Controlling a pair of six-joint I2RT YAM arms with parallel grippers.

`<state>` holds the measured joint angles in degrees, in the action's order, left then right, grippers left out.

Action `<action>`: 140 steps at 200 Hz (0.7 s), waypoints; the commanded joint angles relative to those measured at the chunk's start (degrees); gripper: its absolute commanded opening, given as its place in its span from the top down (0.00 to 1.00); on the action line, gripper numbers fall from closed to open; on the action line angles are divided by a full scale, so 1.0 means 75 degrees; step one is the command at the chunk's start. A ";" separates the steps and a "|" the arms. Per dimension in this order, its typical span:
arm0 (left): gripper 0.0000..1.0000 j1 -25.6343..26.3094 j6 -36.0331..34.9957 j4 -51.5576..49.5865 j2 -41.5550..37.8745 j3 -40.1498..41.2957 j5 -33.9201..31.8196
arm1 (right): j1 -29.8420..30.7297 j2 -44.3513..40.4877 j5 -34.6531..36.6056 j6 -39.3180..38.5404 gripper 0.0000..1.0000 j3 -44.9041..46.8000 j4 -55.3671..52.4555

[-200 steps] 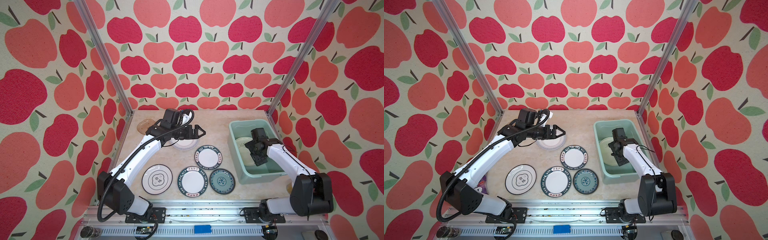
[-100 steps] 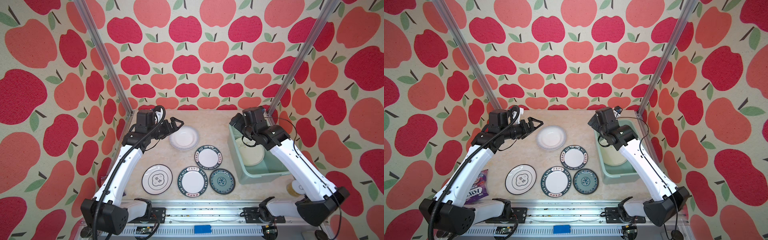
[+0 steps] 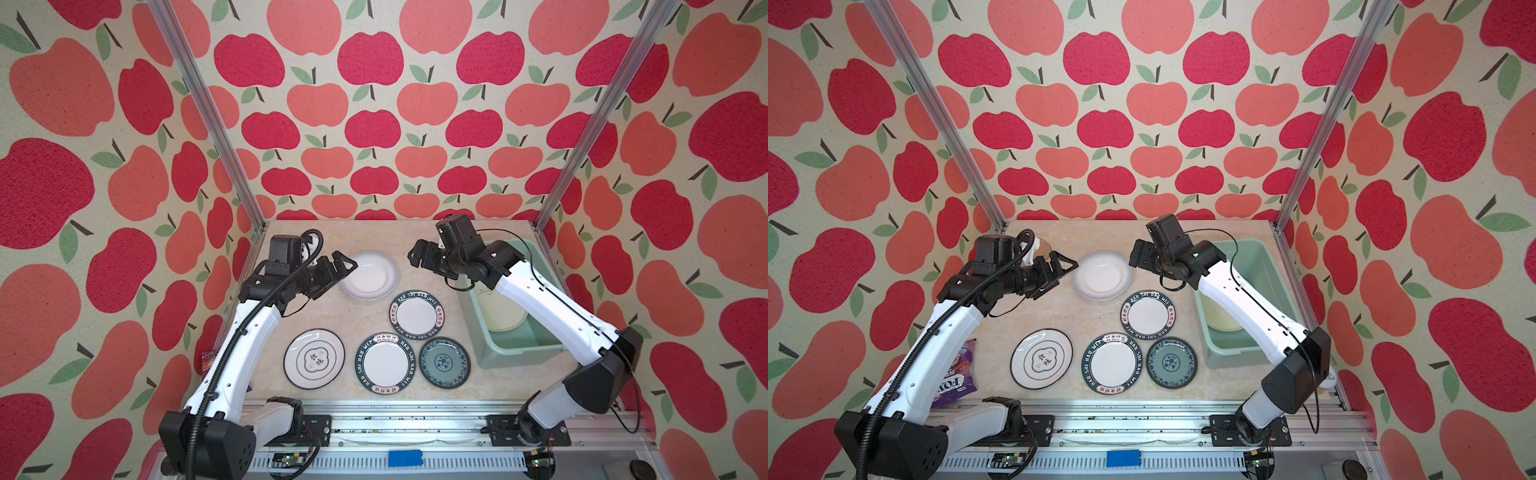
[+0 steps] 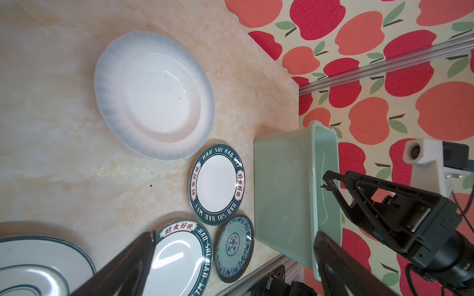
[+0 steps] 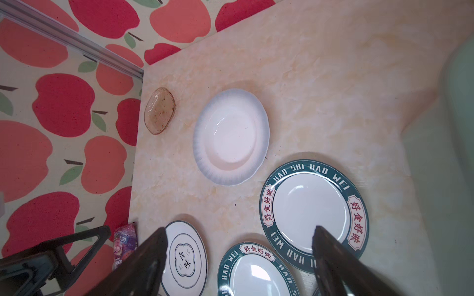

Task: Place the plates into the plastic bin on the countertop
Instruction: Pick up the plate from the top-center of the table.

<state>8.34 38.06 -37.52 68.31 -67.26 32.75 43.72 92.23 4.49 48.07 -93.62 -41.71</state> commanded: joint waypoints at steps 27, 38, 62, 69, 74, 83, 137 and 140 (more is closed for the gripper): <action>0.01 -0.0643 -0.0200 0.0389 0.0698 0.0537 -0.0138 | -0.0201 0.1933 -0.0975 -0.0631 0.11 -0.1477 -0.0709; 0.01 -0.0864 -0.0210 0.0654 0.0807 0.0682 -0.0016 | -0.0272 0.2268 -0.1122 -0.0633 0.11 -0.1634 -0.0677; 0.01 -0.1230 -0.0320 0.1307 0.1253 0.0921 0.0285 | -0.0507 0.2995 -0.1386 -0.0676 0.12 -0.1934 -0.0641; 0.01 -0.1311 -0.0345 0.1500 0.1456 0.0952 0.0351 | -0.0588 0.3225 -0.1433 -0.0695 0.12 -0.2044 -0.0675; 0.01 -0.1352 -0.0386 0.1587 0.1612 0.0932 0.0392 | -0.0645 0.3382 -0.1467 -0.0699 0.12 -0.2128 -0.0681; 0.01 -0.1421 -0.0491 0.1734 0.1929 0.0882 0.0448 | -0.0750 0.3674 -0.1572 -0.0719 0.13 -0.2276 -0.0684; 0.01 -0.1540 -0.0818 0.2255 0.3621 0.0184 0.0564 | -0.1142 0.5056 -0.1938 -0.0784 0.15 -0.3312 -0.0618; 0.01 -0.1534 -0.0836 0.2260 0.3686 0.0145 0.0566 | -0.1153 0.5114 -0.1972 -0.0766 0.16 -0.3359 -0.0592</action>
<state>-2.83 33.63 -24.40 92.62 -62.81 35.42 35.77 127.96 -7.84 43.62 -115.07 -45.10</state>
